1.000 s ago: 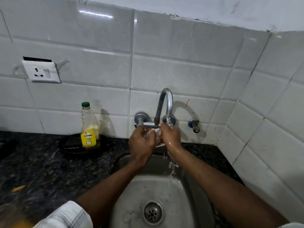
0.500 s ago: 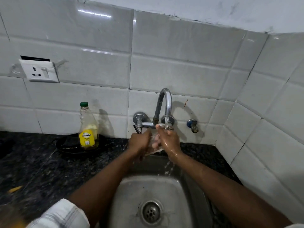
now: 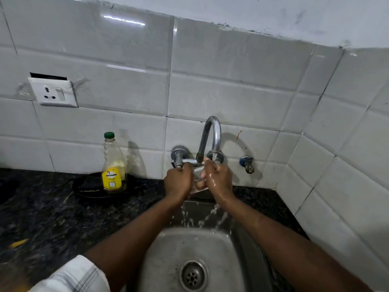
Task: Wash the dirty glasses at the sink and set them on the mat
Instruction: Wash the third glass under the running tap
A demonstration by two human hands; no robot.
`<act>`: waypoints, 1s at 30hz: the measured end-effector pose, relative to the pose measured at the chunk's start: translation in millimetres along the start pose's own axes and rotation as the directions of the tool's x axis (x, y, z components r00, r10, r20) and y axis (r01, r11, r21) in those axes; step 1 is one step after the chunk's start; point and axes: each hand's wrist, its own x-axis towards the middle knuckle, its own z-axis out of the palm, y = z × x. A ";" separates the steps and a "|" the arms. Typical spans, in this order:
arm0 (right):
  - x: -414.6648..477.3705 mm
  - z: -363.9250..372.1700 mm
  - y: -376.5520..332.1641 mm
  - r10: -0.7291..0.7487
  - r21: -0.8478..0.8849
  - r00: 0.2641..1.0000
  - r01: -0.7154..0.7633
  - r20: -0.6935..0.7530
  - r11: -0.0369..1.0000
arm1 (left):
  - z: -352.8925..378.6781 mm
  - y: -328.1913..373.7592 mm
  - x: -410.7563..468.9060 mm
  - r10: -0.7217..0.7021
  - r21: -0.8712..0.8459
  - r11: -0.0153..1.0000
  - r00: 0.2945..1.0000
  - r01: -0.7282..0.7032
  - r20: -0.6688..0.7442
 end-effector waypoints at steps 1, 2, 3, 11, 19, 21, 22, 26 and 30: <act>3.2 1.8 -2.3 0.074 0.038 0.997 -0.073 -0.033 0.997 | 1.5 -5.3 -8.8 0.238 0.058 0.971 0.962 -0.233 -0.132; 4.9 3.4 -4.2 0.139 0.072 0.990 -0.137 -0.034 0.988 | 1.7 -10.9 -17.2 0.401 0.098 0.916 0.894 -0.389 -0.200; 3.2 3.5 -6.1 0.154 0.101 0.988 -0.151 -0.025 0.983 | 0.0 -10.8 -22.7 0.467 0.103 0.884 0.859 -0.455 -0.212; -2.2 -6.9 -5.1 -0.082 -0.040 0.994 0.085 0.068 0.996 | 2.5 -1.0 -9.6 0.097 -0.127 0.986 0.988 -0.112 -0.117; -7.9 -12.6 -0.1 -0.245 -0.219 0.963 0.266 0.116 0.939 | -9.5 10.1 -5.4 -0.316 -0.161 0.901 0.864 0.402 0.393; -5.5 -10.0 -2.0 -0.095 -0.132 0.994 0.100 0.044 0.986 | -0.1 0.2 -5.7 -0.110 -0.117 0.985 0.986 0.125 0.124; -3.2 -7.4 -3.5 0.046 -0.022 0.999 -0.046 0.011 0.999 | 2.0 -3.7 -9.8 0.148 -0.045 0.987 0.986 -0.152 -0.076; -7.9 -8.0 -4.8 0.038 0.010 0.998 -0.039 0.051 0.999 | 5.8 -3.7 -6.4 0.183 -0.139 0.971 0.979 -0.194 -0.089; -4.7 -24.2 -2.1 -0.233 -0.155 0.935 0.280 0.267 0.947 | 4.5 -2.7 12.2 -0.292 -0.198 0.923 0.936 0.329 0.196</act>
